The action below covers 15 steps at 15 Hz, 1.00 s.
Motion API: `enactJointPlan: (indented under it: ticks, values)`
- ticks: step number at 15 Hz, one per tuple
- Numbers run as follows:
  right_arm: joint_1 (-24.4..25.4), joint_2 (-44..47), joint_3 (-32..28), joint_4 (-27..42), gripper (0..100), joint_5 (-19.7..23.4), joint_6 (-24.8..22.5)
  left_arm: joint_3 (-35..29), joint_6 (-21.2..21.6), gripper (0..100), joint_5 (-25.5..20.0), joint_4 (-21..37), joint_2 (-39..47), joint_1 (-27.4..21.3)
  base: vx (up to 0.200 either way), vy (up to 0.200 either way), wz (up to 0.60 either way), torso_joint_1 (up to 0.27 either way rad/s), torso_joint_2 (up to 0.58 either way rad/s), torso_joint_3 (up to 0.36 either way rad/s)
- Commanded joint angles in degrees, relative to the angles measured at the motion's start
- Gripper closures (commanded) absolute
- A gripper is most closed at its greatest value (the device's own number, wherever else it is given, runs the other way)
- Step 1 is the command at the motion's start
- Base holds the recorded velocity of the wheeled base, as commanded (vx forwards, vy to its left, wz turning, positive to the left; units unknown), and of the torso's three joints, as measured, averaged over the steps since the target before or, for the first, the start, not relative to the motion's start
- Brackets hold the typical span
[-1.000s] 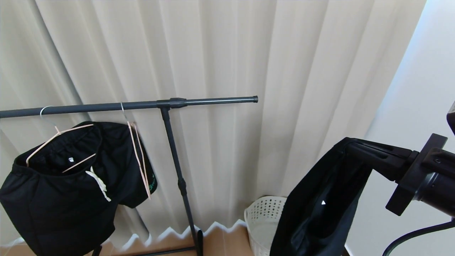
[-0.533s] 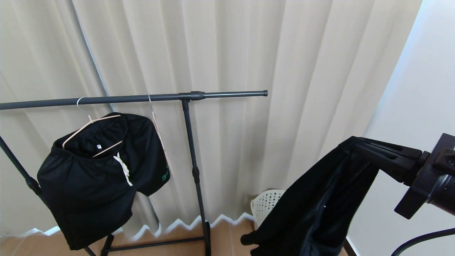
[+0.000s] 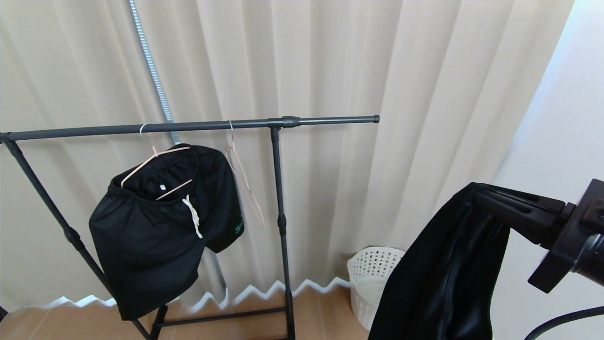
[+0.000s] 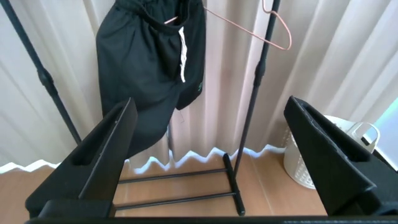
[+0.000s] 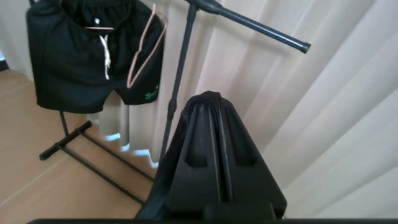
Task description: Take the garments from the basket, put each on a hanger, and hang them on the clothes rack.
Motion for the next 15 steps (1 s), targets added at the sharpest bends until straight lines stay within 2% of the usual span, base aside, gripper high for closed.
enactJointPlan:
  ticks: [1,6,7,15]
  values:
    - [0.0,0.0,0.1,0.0,100,0.0,0.0,0.0,0.0,0,0.0,0.1,0.0,0.0,0.0,0.2,0.0,-0.027,0.0,0.007]
    - [0.0,-0.2,0.1,0.0,100,0.0,0.0,0.0,-0.1,0,0.1,0.1,0.0,0.0,-0.2,0.0,0.0,0.008,0.0,0.002]
    - [0.0,-0.2,0.1,0.0,100,0.1,0.0,0.0,-0.1,0,0.1,0.1,0.0,0.0,-0.2,0.2,0.0,0.007,0.0,0.007]
    - [0.0,0.1,0.1,0.0,100,0.2,0.0,0.0,-0.1,0,0.0,0.1,0.0,0.0,0.0,0.2,0.0,-0.002,0.0,0.003]
